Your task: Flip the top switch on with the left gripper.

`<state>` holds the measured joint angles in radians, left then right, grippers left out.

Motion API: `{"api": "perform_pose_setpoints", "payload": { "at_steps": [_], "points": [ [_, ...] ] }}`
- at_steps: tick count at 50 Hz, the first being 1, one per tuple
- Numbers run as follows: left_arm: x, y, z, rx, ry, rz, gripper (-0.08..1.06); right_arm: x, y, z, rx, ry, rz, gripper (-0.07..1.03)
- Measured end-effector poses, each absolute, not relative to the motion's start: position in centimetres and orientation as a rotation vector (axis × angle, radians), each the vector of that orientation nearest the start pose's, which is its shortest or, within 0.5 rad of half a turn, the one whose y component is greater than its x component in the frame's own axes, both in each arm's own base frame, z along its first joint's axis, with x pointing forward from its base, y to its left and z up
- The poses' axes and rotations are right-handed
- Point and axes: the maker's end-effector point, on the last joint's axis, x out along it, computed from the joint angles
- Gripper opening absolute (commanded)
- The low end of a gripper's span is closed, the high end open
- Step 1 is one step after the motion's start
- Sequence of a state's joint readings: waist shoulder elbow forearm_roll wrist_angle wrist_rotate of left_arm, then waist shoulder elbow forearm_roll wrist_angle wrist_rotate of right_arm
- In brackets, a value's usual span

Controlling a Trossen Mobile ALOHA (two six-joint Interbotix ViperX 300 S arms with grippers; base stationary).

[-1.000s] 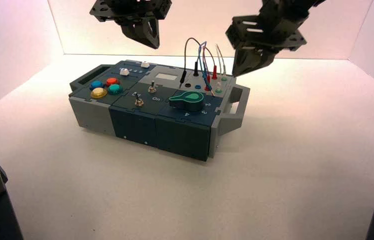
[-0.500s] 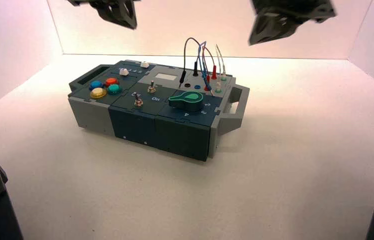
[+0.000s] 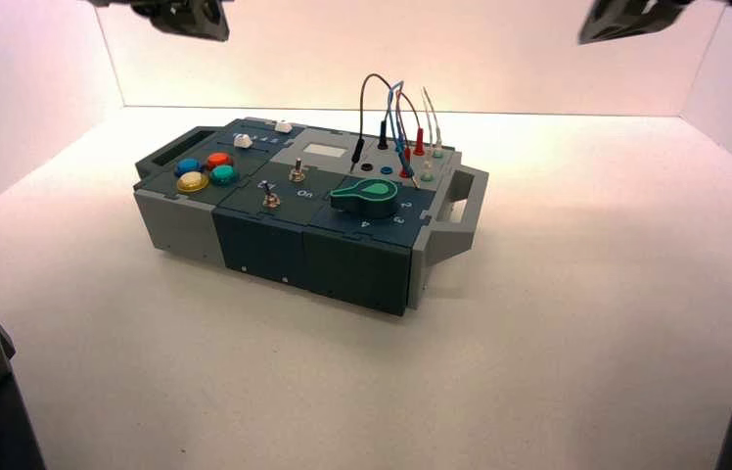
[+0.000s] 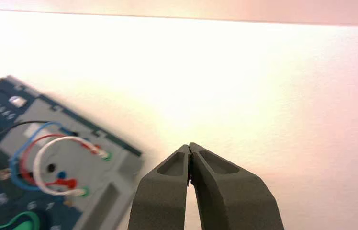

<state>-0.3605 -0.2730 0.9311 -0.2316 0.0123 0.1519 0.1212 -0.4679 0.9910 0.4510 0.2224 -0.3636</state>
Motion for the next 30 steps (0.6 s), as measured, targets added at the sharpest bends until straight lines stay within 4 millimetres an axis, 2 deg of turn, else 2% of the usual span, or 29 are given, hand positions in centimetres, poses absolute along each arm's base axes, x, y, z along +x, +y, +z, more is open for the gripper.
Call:
{"api": "perform_pose_setpoints", "payload": {
  "at_steps": [15,30],
  "points": [
    [33.5,-10.9,12.3,0.032,0.686,-0.27,-0.03,30.2,4.2,14.4,0.054,0.663,0.115,-0.02],
    [33.7,-10.8,11.2,0.03,0.705,-0.259,-0.03,30.1,3.8,13.8,0.057,0.649,0.09,-0.02]
  ]
}}
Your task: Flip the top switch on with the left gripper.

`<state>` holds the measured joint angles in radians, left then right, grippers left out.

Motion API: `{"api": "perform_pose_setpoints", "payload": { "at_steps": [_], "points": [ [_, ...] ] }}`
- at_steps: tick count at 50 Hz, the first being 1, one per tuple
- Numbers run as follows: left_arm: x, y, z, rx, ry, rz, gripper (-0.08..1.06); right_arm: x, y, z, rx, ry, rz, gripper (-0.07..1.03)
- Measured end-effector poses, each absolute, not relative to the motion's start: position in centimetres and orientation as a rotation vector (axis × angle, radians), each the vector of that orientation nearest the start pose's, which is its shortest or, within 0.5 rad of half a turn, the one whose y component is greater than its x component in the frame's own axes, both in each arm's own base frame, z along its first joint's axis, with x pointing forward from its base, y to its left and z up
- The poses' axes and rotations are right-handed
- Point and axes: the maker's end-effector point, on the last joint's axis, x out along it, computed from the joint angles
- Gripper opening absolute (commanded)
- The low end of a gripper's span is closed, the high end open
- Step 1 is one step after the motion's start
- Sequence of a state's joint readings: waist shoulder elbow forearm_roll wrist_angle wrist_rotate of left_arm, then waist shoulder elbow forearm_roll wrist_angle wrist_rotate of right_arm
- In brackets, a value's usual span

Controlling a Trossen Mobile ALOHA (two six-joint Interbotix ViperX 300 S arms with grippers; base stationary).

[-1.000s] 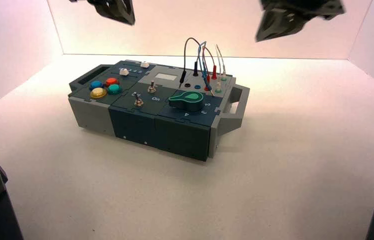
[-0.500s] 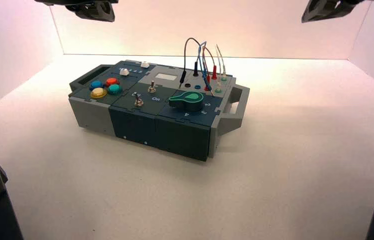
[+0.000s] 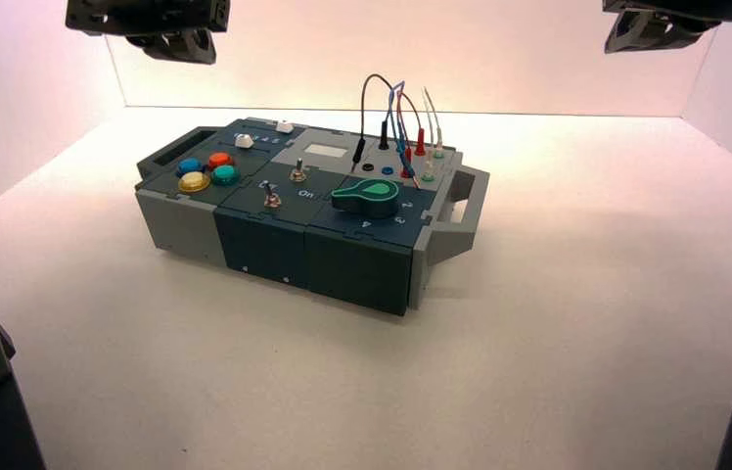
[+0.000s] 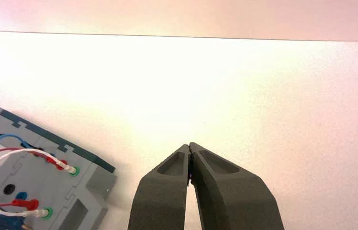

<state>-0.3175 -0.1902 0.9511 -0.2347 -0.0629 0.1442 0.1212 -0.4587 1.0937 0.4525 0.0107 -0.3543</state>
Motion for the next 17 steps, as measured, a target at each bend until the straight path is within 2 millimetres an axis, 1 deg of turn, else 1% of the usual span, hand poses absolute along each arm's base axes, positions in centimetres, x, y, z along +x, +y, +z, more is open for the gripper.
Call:
{"api": "perform_pose_setpoints", "payload": {
  "at_steps": [17],
  "points": [
    [33.8,-10.8,10.9,0.032,0.711,-0.258,-0.03,30.1,3.6,12.6,0.057,0.681,0.08,-0.02]
  ]
}}
